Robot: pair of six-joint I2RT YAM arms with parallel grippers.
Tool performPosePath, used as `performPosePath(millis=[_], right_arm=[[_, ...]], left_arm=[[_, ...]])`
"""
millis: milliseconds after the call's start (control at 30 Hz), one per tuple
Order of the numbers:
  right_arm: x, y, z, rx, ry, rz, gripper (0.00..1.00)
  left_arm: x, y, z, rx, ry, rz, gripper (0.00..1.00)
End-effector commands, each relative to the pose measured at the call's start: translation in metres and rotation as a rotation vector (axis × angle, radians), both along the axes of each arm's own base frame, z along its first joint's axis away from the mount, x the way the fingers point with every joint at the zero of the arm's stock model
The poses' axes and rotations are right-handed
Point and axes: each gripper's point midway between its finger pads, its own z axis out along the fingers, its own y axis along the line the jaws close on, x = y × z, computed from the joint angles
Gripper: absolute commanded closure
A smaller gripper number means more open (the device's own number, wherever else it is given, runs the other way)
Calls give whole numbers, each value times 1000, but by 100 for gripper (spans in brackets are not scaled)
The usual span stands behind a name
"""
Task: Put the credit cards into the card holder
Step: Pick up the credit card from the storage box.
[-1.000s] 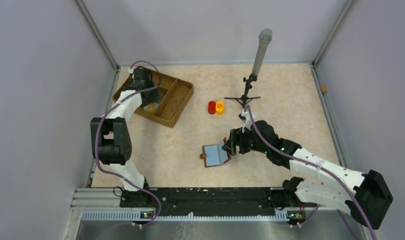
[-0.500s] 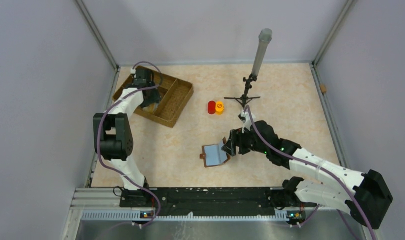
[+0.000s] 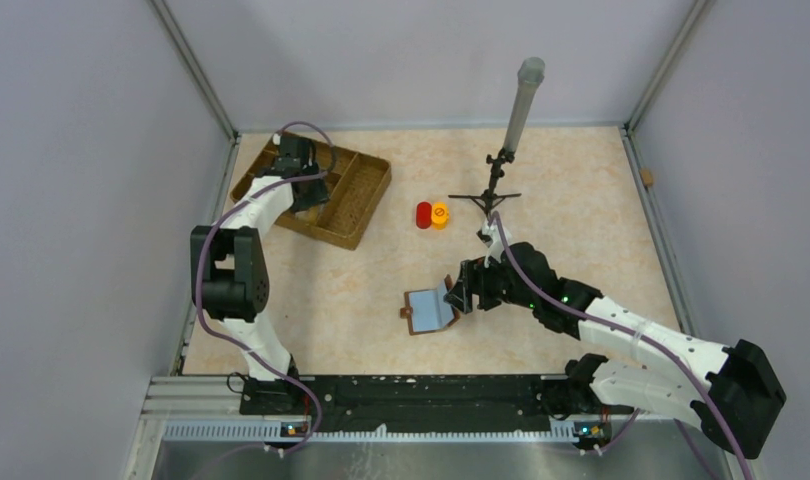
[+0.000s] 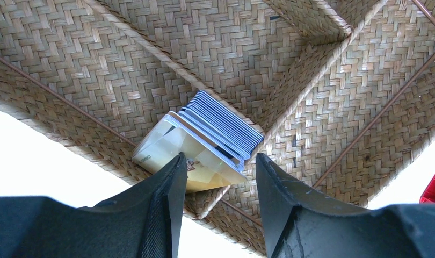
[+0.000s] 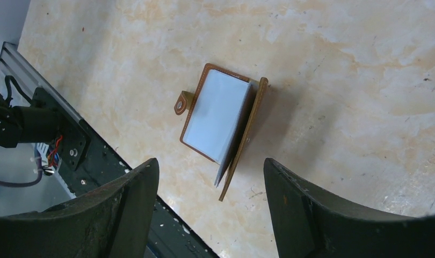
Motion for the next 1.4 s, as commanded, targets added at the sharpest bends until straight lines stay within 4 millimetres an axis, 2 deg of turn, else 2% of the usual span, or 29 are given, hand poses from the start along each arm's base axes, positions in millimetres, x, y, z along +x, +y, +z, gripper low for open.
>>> performPosePath(millis=[0,500,667,867,1367], right_arm=[[5,3,12,43,-31,-8,30],[4,3,12,44,-27,-7,30],[4,3,12,46,-26,-8,30],[3,3,12,46,-25,-7,30],[4,2,11,47,-22,-11,30]], left_arm=[[7,-13,13,-19,-52,-50,48],[3,-12,23,61,-64,-52,62],[0,-9,24,82,-59,-38,73],[-2,-5,24,100,-53,-18,80],[-21,6,40,124,-59,39,82]])
